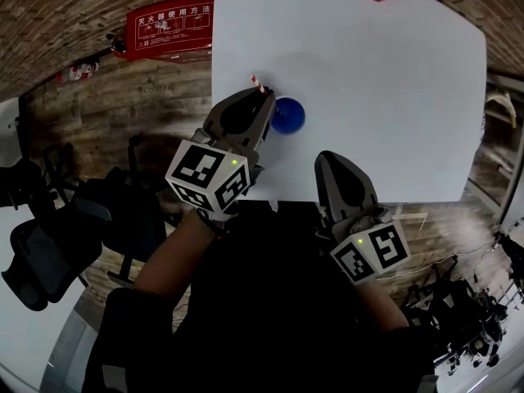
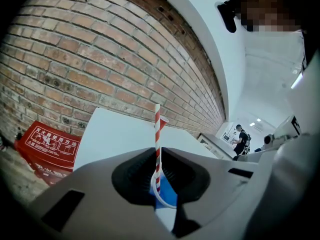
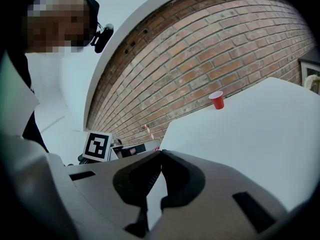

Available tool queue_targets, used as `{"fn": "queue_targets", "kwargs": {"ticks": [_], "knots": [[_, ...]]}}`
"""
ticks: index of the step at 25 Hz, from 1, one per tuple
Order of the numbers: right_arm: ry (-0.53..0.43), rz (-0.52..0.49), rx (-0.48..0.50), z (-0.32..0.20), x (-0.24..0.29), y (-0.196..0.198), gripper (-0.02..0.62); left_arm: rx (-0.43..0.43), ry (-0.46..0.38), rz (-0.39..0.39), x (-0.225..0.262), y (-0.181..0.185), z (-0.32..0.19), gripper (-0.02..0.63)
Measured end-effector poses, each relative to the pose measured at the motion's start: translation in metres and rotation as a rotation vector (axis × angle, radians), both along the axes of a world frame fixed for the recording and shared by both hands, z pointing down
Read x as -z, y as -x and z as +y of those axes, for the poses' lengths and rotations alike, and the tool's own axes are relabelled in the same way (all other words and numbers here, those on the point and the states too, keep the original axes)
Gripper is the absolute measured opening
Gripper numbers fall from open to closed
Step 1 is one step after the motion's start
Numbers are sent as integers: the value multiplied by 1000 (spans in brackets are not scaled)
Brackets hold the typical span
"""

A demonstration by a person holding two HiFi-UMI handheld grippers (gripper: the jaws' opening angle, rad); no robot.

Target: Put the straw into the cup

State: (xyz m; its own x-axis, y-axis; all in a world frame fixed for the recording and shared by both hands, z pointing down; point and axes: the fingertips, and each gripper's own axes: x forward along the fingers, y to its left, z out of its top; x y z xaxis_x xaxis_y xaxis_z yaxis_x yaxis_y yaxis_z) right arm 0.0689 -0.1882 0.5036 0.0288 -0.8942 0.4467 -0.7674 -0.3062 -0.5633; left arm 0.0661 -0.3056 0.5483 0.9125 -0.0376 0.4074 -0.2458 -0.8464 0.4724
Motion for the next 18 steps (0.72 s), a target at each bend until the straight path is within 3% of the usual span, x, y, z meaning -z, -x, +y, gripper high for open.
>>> {"fn": "queue_targets", "kwargs": {"ticks": [7,10,18], "knots": [[-4,3,3,2,4,2,23,6,-10,-33,-3,5,0,34],[-8,6,4,2,7,3,23,13,-10,-49,-3,10,-2,106],[-33,32,21,0,23,6,23,50,-16,-29,16,29,-5,109]]}}
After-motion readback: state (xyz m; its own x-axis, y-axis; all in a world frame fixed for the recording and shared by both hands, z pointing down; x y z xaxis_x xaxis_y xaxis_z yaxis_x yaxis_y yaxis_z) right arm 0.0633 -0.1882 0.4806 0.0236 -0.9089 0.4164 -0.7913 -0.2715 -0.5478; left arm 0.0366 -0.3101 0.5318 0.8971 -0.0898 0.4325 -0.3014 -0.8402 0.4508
